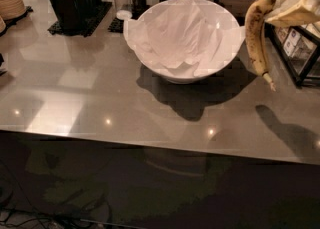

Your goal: Pick banana from white bowl

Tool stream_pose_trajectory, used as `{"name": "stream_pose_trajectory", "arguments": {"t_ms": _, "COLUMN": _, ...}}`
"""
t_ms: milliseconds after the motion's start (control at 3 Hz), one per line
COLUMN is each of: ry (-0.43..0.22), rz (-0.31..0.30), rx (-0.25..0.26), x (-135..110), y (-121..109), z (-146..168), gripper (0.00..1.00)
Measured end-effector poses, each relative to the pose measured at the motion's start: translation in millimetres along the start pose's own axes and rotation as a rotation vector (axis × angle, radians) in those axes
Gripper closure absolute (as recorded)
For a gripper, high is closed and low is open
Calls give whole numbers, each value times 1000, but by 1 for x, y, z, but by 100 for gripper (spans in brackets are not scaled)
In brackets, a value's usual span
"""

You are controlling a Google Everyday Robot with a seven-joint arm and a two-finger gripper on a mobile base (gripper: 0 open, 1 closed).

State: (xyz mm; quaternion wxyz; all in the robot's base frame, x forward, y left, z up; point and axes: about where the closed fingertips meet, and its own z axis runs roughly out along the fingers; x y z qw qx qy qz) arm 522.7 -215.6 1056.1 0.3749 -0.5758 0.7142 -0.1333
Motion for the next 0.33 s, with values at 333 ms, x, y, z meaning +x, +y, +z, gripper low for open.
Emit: {"name": "stream_pose_trajectory", "arguments": {"t_ms": 333, "ry": -87, "rz": 43, "rx": -63, "x": 7, "y": 11, "z": 21, "gripper": 100}}
